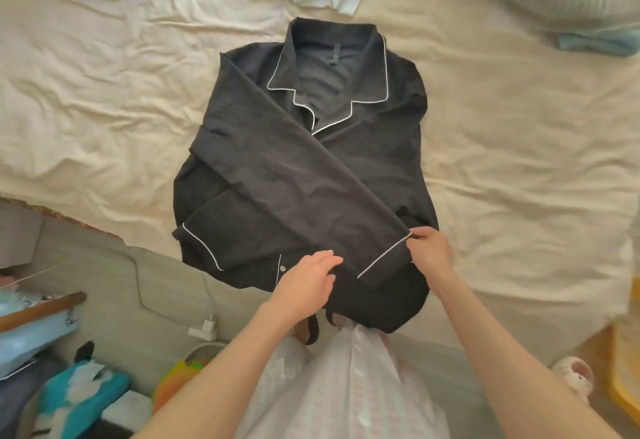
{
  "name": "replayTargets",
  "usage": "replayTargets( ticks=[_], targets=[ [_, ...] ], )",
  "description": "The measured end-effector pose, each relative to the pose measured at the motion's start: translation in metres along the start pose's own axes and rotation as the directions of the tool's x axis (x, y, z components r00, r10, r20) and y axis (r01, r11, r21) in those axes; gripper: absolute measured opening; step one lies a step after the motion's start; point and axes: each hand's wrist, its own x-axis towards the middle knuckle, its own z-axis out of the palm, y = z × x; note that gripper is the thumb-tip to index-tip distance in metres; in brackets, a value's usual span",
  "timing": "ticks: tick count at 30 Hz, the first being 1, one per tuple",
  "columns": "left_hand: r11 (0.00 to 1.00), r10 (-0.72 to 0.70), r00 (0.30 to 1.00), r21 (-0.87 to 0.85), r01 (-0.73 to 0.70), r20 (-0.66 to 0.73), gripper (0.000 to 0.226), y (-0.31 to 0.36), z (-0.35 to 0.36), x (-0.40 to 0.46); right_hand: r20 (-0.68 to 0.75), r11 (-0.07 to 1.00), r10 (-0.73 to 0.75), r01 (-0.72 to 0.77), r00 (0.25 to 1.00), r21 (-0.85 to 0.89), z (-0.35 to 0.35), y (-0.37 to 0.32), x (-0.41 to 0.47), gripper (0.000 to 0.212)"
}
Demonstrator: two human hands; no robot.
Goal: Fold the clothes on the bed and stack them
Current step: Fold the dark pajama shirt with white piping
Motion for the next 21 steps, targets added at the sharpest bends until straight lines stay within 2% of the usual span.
replayTargets(
  ticks=[3,5,7,8,10,12,14,18,21],
  targets=[
    [0.998,-0.058,0.998,0.012,0.058,0.031,0.041,-0.012,0.004,-0.001,-0.074,0.991,-0.095,0.087,0.993,-0.097,-0.005,0.007,-0.004,0.032],
    [0.995,-0.095,0.995,0.002,0.095,0.023,0.041,-0.021,0.005,-0.003,-0.156,0.958,-0.248,0.218,0.956,-0.188,-0.003,0.008,-0.013,0.036],
    [0.991,-0.135,0.991,-0.013,0.135,-0.02,0.042,-0.032,0.004,-0.005,-0.215,0.857,-0.464,0.374,0.859,-0.354,0.005,0.006,-0.024,0.038],
    [0.988,-0.155,0.987,-0.021,0.155,-0.043,0.043,-0.037,0.003,-0.006,-0.193,0.787,-0.559,0.443,0.806,-0.428,0.012,0.003,-0.03,0.04],
    [0.984,-0.175,0.979,-0.007,0.175,-0.102,0.045,-0.048,0.0,-0.008,-0.059,0.618,-0.699,0.561,0.713,-0.55,0.03,-0.001,-0.037,0.042],
    [0.982,-0.16,0.969,0.069,0.176,-0.187,0.049,-0.056,-0.005,-0.006,0.129,0.461,-0.736,0.631,0.665,-0.624,0.051,-0.006,-0.04,0.046],
    [0.977,-0.112,0.953,0.143,0.157,-0.282,0.052,-0.063,-0.014,0.005,0.242,0.367,-0.728,0.662,0.642,-0.653,0.073,-0.014,-0.036,0.049],
    [0.966,0.005,0.896,0.235,0.112,-0.444,0.052,-0.078,-0.043,0.047,0.292,0.256,-0.758,0.678,0.583,-0.689,0.109,-0.041,-0.016,0.052],
    [0.962,0.027,0.864,0.249,0.116,-0.503,0.051,-0.1,-0.066,0.081,0.297,0.219,-0.774,0.677,0.559,-0.703,0.133,-0.055,-0.002,0.053]
  ],
)
